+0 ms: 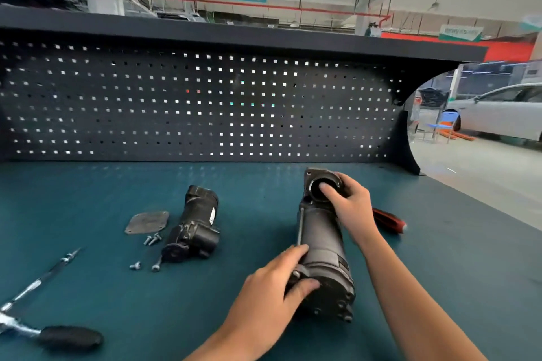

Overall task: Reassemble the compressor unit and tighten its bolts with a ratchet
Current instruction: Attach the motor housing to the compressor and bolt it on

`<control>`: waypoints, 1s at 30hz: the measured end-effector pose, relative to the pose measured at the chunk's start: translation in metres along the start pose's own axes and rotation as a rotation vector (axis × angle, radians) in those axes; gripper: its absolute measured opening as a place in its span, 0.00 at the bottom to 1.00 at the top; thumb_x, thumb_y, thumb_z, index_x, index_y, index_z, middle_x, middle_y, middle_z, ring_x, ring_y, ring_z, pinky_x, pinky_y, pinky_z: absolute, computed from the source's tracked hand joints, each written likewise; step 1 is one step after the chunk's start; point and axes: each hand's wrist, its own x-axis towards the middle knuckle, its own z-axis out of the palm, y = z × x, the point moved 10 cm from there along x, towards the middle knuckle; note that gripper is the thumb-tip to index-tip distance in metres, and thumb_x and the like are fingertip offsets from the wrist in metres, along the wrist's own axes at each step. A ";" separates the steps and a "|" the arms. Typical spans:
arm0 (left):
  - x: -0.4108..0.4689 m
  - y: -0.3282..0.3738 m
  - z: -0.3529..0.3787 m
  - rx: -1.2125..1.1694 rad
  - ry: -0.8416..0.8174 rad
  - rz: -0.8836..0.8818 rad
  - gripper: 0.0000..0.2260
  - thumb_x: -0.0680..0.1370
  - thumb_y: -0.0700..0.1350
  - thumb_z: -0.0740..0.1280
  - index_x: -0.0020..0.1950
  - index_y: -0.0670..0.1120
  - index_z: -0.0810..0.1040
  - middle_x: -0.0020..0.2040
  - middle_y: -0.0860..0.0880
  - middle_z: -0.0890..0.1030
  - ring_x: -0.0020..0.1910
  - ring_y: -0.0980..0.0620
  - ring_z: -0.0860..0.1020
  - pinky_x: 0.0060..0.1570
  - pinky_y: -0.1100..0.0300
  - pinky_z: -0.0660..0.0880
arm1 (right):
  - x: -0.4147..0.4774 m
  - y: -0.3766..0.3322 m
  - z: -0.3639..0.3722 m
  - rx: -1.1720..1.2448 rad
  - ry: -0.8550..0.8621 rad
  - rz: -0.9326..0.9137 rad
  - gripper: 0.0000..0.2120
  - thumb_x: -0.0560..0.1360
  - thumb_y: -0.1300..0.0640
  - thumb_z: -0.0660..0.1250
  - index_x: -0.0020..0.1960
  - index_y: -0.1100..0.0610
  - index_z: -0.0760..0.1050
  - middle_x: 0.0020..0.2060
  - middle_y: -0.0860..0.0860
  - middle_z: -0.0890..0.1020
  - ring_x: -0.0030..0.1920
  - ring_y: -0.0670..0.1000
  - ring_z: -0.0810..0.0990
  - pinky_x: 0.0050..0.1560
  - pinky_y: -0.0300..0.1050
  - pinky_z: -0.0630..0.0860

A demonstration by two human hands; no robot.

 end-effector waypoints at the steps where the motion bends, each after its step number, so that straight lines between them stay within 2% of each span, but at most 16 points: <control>1: 0.000 0.002 0.000 0.021 0.004 0.013 0.23 0.76 0.57 0.63 0.70 0.61 0.63 0.67 0.62 0.70 0.62 0.66 0.68 0.56 0.76 0.61 | -0.002 -0.001 0.000 -0.018 -0.056 0.012 0.07 0.72 0.61 0.70 0.45 0.50 0.78 0.43 0.47 0.83 0.45 0.46 0.80 0.50 0.39 0.74; 3: 0.000 0.003 -0.005 0.033 0.029 0.025 0.22 0.75 0.58 0.63 0.69 0.61 0.65 0.63 0.65 0.72 0.59 0.67 0.70 0.55 0.75 0.63 | 0.000 -0.004 0.003 -0.093 -0.147 0.050 0.05 0.72 0.52 0.70 0.47 0.45 0.78 0.44 0.42 0.82 0.49 0.45 0.80 0.49 0.36 0.72; 5: 0.000 -0.002 -0.012 -0.005 0.060 -0.002 0.18 0.73 0.58 0.66 0.62 0.63 0.68 0.55 0.68 0.74 0.54 0.67 0.73 0.53 0.74 0.67 | 0.008 -0.006 0.001 -0.192 -0.134 0.089 0.16 0.72 0.44 0.67 0.58 0.46 0.76 0.50 0.44 0.80 0.54 0.45 0.77 0.52 0.36 0.69; 7: -0.001 -0.011 -0.016 -0.029 0.076 -0.064 0.13 0.72 0.58 0.67 0.52 0.61 0.68 0.48 0.64 0.76 0.49 0.61 0.76 0.51 0.67 0.72 | 0.019 -0.018 0.005 -0.342 -0.102 0.053 0.23 0.71 0.40 0.66 0.63 0.50 0.75 0.52 0.47 0.79 0.55 0.46 0.76 0.53 0.38 0.68; 8: -0.002 -0.013 -0.016 0.004 0.066 -0.081 0.12 0.72 0.60 0.66 0.49 0.57 0.68 0.43 0.60 0.77 0.45 0.57 0.76 0.46 0.63 0.72 | 0.024 -0.026 0.013 -0.436 -0.122 0.012 0.22 0.71 0.39 0.65 0.60 0.51 0.77 0.51 0.47 0.80 0.55 0.47 0.76 0.52 0.40 0.70; 10: -0.003 -0.009 -0.014 0.109 0.018 -0.057 0.15 0.74 0.61 0.62 0.45 0.50 0.68 0.37 0.55 0.75 0.41 0.50 0.75 0.40 0.58 0.67 | 0.030 -0.032 0.034 -0.646 -0.219 -0.026 0.18 0.72 0.39 0.65 0.47 0.54 0.79 0.43 0.49 0.81 0.49 0.50 0.78 0.43 0.43 0.71; 12: -0.003 -0.001 -0.012 0.205 -0.018 0.007 0.16 0.76 0.60 0.58 0.45 0.47 0.67 0.40 0.52 0.77 0.43 0.47 0.76 0.41 0.56 0.67 | 0.032 -0.031 0.043 -0.728 -0.243 -0.025 0.17 0.72 0.41 0.66 0.39 0.56 0.75 0.34 0.50 0.78 0.41 0.52 0.75 0.35 0.42 0.66; 15: -0.005 0.013 -0.015 0.262 0.005 0.113 0.15 0.77 0.59 0.58 0.48 0.47 0.68 0.47 0.50 0.80 0.47 0.49 0.77 0.45 0.58 0.69 | 0.032 -0.032 0.027 -0.636 -0.123 -0.034 0.19 0.72 0.46 0.69 0.30 0.56 0.68 0.26 0.48 0.71 0.33 0.48 0.69 0.30 0.38 0.63; 17: -0.006 0.023 -0.014 0.278 0.021 0.165 0.16 0.77 0.58 0.59 0.53 0.46 0.70 0.50 0.52 0.80 0.49 0.51 0.77 0.46 0.61 0.68 | 0.027 -0.033 0.007 -0.546 -0.013 -0.032 0.19 0.71 0.48 0.70 0.29 0.57 0.68 0.24 0.47 0.70 0.30 0.46 0.68 0.29 0.32 0.62; 19: -0.007 0.029 -0.010 0.341 -0.004 0.194 0.18 0.77 0.59 0.58 0.56 0.46 0.69 0.52 0.52 0.79 0.51 0.51 0.77 0.47 0.61 0.68 | 0.021 -0.034 -0.010 -0.461 0.065 -0.024 0.18 0.70 0.50 0.70 0.27 0.57 0.68 0.21 0.46 0.68 0.28 0.45 0.66 0.29 0.32 0.62; 21: -0.009 0.036 -0.009 0.410 -0.022 0.236 0.18 0.77 0.60 0.56 0.55 0.46 0.68 0.52 0.52 0.79 0.51 0.50 0.76 0.46 0.60 0.68 | 0.014 -0.038 -0.017 -0.426 0.095 -0.030 0.22 0.69 0.52 0.71 0.24 0.54 0.63 0.18 0.46 0.68 0.26 0.45 0.64 0.29 0.33 0.63; 23: -0.016 0.052 -0.013 0.425 -0.033 0.321 0.18 0.77 0.60 0.56 0.51 0.45 0.69 0.47 0.52 0.79 0.46 0.51 0.77 0.42 0.62 0.68 | 0.007 -0.044 -0.015 -0.426 0.096 -0.058 0.24 0.69 0.53 0.71 0.23 0.53 0.59 0.18 0.45 0.67 0.25 0.45 0.63 0.29 0.33 0.63; 26: -0.032 0.076 -0.018 0.494 0.007 0.519 0.17 0.74 0.57 0.58 0.36 0.44 0.73 0.29 0.53 0.76 0.26 0.55 0.74 0.24 0.65 0.68 | -0.003 -0.049 -0.011 -0.340 0.112 -0.086 0.24 0.68 0.55 0.72 0.23 0.53 0.59 0.17 0.46 0.65 0.24 0.44 0.62 0.29 0.33 0.62; 28: -0.042 0.088 -0.022 0.491 0.066 0.615 0.17 0.72 0.55 0.59 0.32 0.44 0.73 0.26 0.53 0.74 0.23 0.55 0.72 0.21 0.62 0.69 | -0.010 -0.045 -0.016 -0.224 0.131 -0.072 0.23 0.68 0.55 0.72 0.24 0.55 0.60 0.19 0.45 0.62 0.25 0.43 0.60 0.28 0.34 0.59; 30: -0.047 0.097 -0.028 0.503 0.098 0.671 0.16 0.73 0.54 0.60 0.32 0.44 0.75 0.26 0.53 0.74 0.23 0.55 0.72 0.21 0.61 0.70 | -0.017 -0.035 -0.024 -0.058 0.175 -0.027 0.20 0.67 0.55 0.71 0.26 0.61 0.64 0.23 0.47 0.63 0.29 0.44 0.61 0.32 0.39 0.61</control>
